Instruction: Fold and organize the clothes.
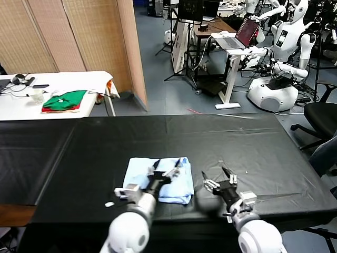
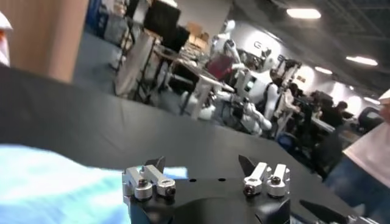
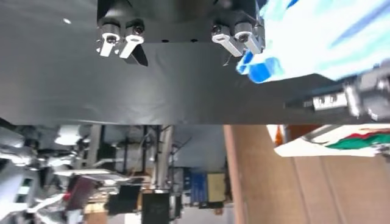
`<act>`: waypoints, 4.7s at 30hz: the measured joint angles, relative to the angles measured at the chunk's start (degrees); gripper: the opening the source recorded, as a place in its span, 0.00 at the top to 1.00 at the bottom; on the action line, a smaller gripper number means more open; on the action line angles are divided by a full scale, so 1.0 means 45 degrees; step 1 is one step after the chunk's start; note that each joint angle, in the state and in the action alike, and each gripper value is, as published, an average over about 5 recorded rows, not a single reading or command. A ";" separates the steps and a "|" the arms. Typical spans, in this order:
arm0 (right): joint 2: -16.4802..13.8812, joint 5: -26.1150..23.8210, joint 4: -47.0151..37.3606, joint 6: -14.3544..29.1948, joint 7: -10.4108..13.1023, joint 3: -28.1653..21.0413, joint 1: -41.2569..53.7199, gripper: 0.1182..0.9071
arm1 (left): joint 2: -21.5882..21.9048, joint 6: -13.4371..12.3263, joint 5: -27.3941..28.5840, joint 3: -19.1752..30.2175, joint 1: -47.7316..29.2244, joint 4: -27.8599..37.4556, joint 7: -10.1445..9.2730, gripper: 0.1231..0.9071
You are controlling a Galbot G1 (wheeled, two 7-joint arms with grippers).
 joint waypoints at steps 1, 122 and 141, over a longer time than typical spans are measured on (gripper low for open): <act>0.0039 -0.0141 -0.0169 0.0044 -0.0008 -0.0256 0.0216 0.00 | 0.0283 -0.0073 0.0107 -0.0240 0.0065 -0.0013 0.0048 0.00; 0.0774 0.2534 0.0649 -0.0993 0.0404 0.0184 -0.0364 0.00 | 0.0861 -0.0094 0.3620 -0.0311 0.1382 0.0142 -0.0431 0.80; 0.1304 0.5681 -0.1533 -0.2255 0.0806 -0.2749 0.2122 0.00 | 0.1642 -0.2438 0.3857 -0.1502 0.1117 -0.0826 0.0105 0.00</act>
